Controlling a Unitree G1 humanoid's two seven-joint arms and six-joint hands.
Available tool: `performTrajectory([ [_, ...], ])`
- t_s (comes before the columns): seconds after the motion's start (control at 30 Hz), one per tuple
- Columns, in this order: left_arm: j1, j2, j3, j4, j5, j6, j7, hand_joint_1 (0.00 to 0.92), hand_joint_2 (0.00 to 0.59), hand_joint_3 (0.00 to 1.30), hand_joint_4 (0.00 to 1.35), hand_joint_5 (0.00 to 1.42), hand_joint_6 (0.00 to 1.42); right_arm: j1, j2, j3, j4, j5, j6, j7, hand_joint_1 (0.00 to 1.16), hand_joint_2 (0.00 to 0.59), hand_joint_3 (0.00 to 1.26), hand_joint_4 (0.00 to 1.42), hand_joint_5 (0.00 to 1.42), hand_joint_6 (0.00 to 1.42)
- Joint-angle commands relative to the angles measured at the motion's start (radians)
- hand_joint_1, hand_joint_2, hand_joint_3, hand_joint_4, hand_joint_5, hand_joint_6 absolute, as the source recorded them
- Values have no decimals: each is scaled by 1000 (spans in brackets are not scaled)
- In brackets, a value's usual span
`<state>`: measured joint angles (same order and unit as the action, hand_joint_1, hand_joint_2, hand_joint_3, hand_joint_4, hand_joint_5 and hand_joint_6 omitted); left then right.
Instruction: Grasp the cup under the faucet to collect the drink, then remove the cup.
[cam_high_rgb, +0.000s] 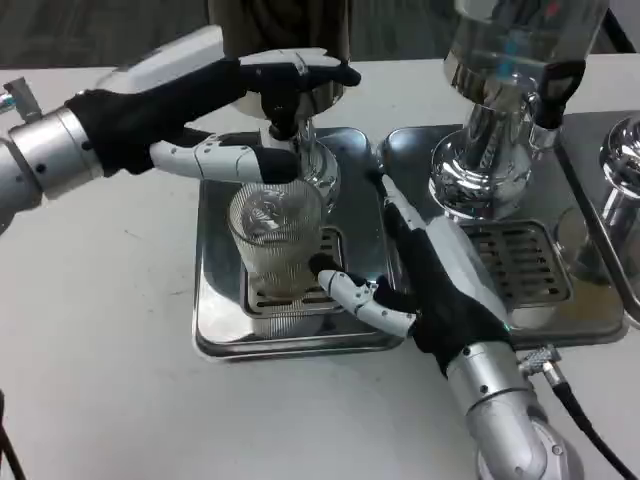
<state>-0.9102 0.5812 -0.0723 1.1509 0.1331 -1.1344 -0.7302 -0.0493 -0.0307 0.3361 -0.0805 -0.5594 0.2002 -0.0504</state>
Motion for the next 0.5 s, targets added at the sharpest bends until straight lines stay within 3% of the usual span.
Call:
performTrajectory([
  [0.03,18,7,-13,-6,10,-30,15,0,48,188,72,102,149,-2,-1,-2,2,1,12,-7,526,253,0,0,0,0],
  [0.5,28,17,-29,-15,27,-92,52,0,49,179,60,102,149,9,-4,-6,-12,8,6,-11,515,252,0,0,0,0],
])
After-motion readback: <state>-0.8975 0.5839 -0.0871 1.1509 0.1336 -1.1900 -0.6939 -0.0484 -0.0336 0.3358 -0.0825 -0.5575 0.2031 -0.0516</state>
